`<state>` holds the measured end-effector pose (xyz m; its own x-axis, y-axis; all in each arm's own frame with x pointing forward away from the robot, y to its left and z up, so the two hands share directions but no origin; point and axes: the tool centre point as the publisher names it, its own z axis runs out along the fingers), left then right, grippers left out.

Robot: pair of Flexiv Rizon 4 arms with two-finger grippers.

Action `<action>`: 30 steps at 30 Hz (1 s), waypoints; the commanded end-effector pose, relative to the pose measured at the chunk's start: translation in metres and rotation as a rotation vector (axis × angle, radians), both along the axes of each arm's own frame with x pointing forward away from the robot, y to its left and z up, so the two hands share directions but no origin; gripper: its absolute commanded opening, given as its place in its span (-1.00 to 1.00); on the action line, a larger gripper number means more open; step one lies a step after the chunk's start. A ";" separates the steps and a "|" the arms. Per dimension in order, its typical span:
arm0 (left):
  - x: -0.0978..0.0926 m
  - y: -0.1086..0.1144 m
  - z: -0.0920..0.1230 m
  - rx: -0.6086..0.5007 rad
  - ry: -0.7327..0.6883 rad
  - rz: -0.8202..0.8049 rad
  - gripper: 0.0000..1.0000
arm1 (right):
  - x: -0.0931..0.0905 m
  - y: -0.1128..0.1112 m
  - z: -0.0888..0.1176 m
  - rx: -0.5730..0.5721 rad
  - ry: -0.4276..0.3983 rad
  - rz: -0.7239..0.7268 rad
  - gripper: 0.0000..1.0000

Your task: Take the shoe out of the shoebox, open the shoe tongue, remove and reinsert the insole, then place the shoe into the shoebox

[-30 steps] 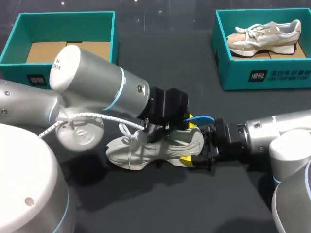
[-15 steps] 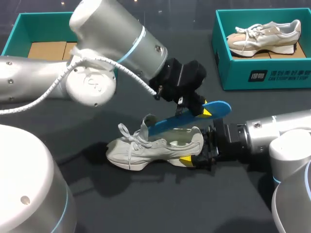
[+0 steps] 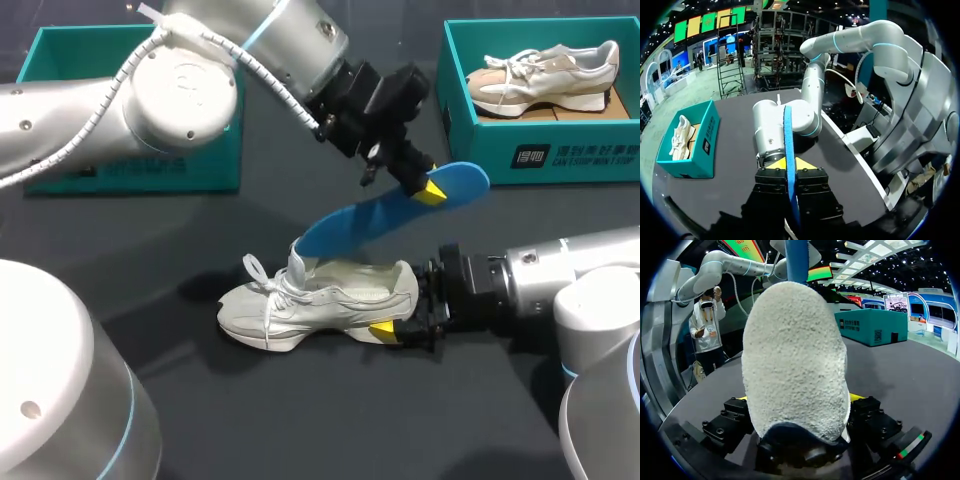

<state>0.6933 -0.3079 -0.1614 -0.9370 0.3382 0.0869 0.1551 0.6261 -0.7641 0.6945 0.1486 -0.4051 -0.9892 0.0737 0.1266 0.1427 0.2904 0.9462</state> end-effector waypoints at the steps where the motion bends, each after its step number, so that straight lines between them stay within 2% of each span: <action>1: 0.001 0.001 0.001 0.001 0.003 -0.006 -1.00 | -0.001 0.001 0.000 -0.005 0.002 -0.001 -1.00; 11: 0.001 0.001 0.001 0.001 0.003 -0.006 -1.00 | -0.001 0.001 0.000 -0.005 0.002 -0.001 -1.00; 13: 0.001 -0.003 0.022 -0.001 -0.040 -0.004 -1.00 | -0.001 0.001 0.000 -0.005 0.002 -0.001 -1.00; 17: -0.002 -0.009 0.076 -0.100 -0.103 0.013 -1.00 | -0.001 0.001 0.000 -0.005 0.002 -0.001 -1.00; 20: -0.006 -0.012 0.108 -0.169 -0.142 0.020 -1.00 | -0.001 0.001 0.000 -0.005 0.002 -0.001 -1.00; 25: -0.015 -0.016 0.154 -0.316 -0.121 0.013 -1.00 | -0.001 0.001 0.000 -0.005 0.002 -0.001 -1.00; 26: -0.018 -0.017 0.162 -0.340 -0.133 0.013 -1.00 | -0.001 0.001 0.000 -0.005 0.002 -0.001 -1.00; 30: -0.018 -0.017 0.162 -0.340 -0.133 0.013 -1.00 | -0.001 0.001 0.000 -0.005 0.002 -0.001 -1.00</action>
